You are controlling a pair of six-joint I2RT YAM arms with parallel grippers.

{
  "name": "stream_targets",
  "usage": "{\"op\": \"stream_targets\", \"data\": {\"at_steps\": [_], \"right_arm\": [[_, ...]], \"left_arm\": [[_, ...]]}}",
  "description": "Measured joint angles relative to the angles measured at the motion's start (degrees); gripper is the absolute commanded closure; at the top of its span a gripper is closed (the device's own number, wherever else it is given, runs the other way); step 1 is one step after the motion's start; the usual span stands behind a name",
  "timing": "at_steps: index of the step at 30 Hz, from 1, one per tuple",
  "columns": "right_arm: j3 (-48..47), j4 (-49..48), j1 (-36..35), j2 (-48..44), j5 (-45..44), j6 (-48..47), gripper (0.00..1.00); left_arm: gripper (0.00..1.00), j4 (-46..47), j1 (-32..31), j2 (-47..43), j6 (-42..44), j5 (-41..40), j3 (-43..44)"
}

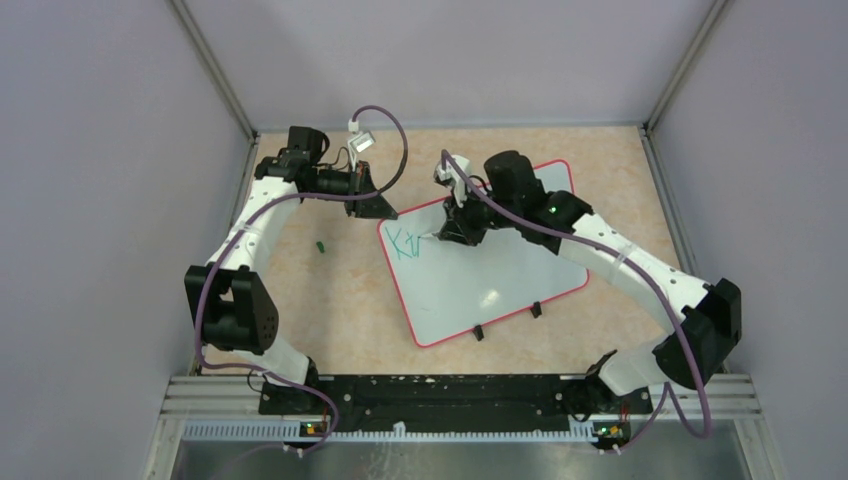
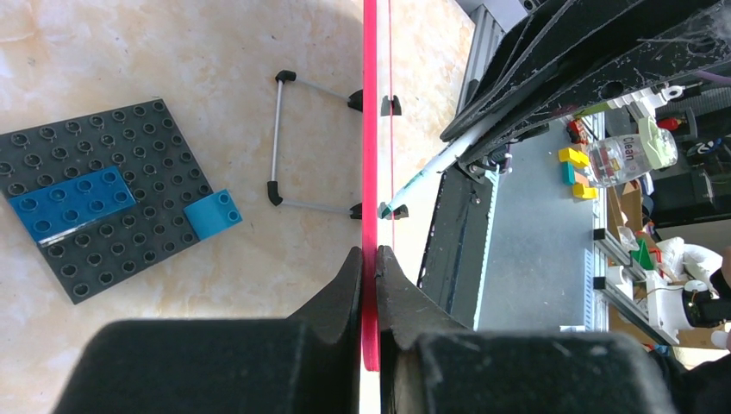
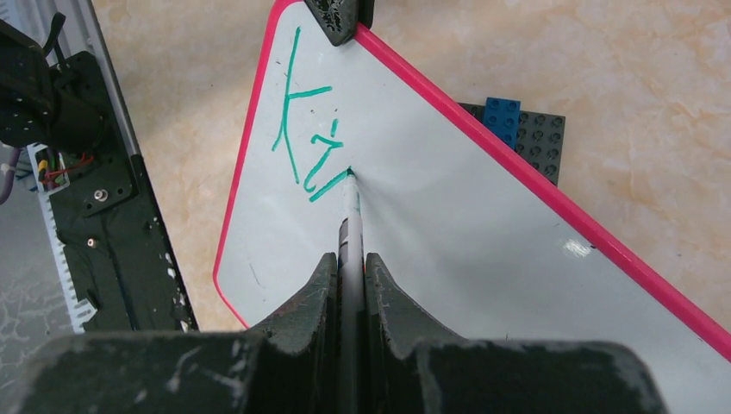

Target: Write a sentence on the whiteboard

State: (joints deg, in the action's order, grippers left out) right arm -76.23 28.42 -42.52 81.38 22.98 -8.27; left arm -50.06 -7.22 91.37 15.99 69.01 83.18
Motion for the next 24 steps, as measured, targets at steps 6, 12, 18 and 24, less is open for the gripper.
{"op": "stream_targets", "data": {"at_steps": [6,12,18,24], "right_arm": [[0.0,-0.1,0.4,0.0,0.1,0.3,1.00],[0.0,-0.1,0.8,0.0,0.1,0.4,1.00],[0.1,0.2,1.1,-0.4,0.0,0.3,1.00],[2.4,-0.1,1.2,-1.2,0.8,0.4,1.00]], "left_arm": [[1.00,0.1,0.0,0.0,0.0,-0.1,0.0],[1.00,0.4,0.0,0.0,0.0,-0.3,0.0],[1.00,0.4,0.0,0.0,0.0,-0.3,0.0],[1.00,0.4,-0.1,0.0,0.0,-0.5,0.0]]}}
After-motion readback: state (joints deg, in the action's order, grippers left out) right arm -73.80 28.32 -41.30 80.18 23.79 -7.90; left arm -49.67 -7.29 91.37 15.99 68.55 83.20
